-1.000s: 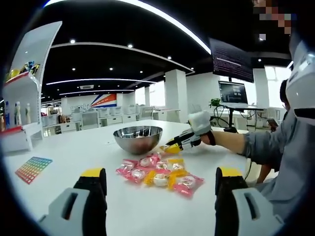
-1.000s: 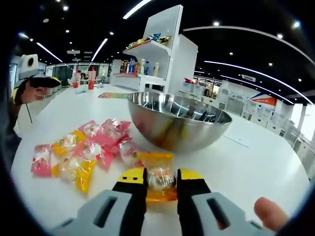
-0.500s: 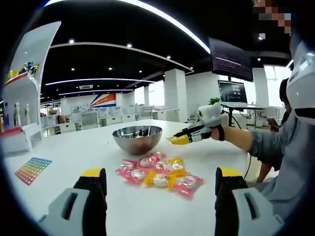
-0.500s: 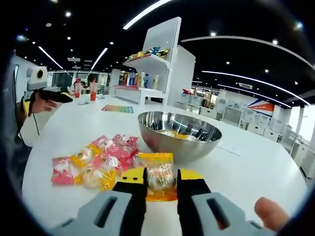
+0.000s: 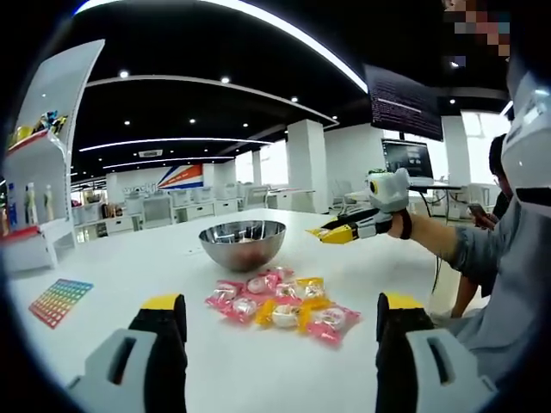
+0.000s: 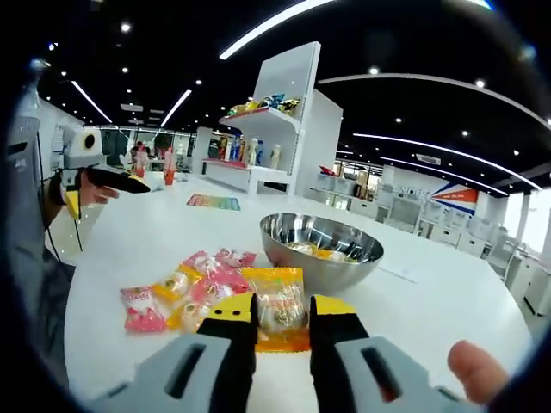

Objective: Pick up the marshmallows scattered on the table and place them into the bowl on the table

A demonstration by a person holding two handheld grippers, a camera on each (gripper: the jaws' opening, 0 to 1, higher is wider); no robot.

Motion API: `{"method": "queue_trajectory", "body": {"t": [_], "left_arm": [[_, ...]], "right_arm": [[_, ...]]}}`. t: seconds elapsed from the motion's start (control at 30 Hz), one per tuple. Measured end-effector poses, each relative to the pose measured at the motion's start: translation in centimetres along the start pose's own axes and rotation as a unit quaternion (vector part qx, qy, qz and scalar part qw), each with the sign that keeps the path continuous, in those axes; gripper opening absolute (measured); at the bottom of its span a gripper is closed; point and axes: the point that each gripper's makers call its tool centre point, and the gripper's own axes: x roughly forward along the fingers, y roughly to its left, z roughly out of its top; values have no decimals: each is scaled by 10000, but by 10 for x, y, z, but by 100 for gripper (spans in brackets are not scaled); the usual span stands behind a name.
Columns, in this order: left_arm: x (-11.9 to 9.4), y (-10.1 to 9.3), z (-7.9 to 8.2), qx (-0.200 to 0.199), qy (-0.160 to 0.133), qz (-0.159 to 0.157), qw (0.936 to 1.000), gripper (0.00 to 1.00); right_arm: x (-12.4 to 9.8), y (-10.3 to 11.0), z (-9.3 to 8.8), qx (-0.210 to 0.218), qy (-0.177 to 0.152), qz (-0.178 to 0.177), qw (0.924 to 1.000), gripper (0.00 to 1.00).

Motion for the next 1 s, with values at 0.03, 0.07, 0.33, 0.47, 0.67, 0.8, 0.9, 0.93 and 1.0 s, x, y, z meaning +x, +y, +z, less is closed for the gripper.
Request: {"method": "queue_trajectory", "body": {"t": [0.03,0.07,0.33,0.47,0.67,0.8,0.9,0.93,1.0], "left_arm": [[0,0,0,4,3,4,10000,91],[0,1,0,4,-3,8,10000,91],[1,1,5,-51,-84,-23,9999,91],[2,5,6,-10,-101,10,9999,91],[3,6,3,11,-67,17,10000,91],[4,5,2,-18,-75,-1,10000,91],[3,5,2,-15,-85,-2,10000,91],[2,6,3,-17,-93,3,10000,91],[1,6,3,-35,-100,5,9999,91]], "right_arm": [[-4,2,5,47,-68,-7,10000,20],[-9,4,8,57,-91,-40,9999,20],[-48,27,41,-89,-401,-107,9991,20],[-65,39,54,-93,-536,-127,9984,20],[-77,54,57,-121,-539,-102,9984,20],[-78,47,64,-25,-694,-147,9975,20],[-78,40,82,-145,-805,-236,9964,20],[-76,38,90,-201,-843,-220,9960,20],[-72,33,111,-379,-920,-173,9949,20]]}}
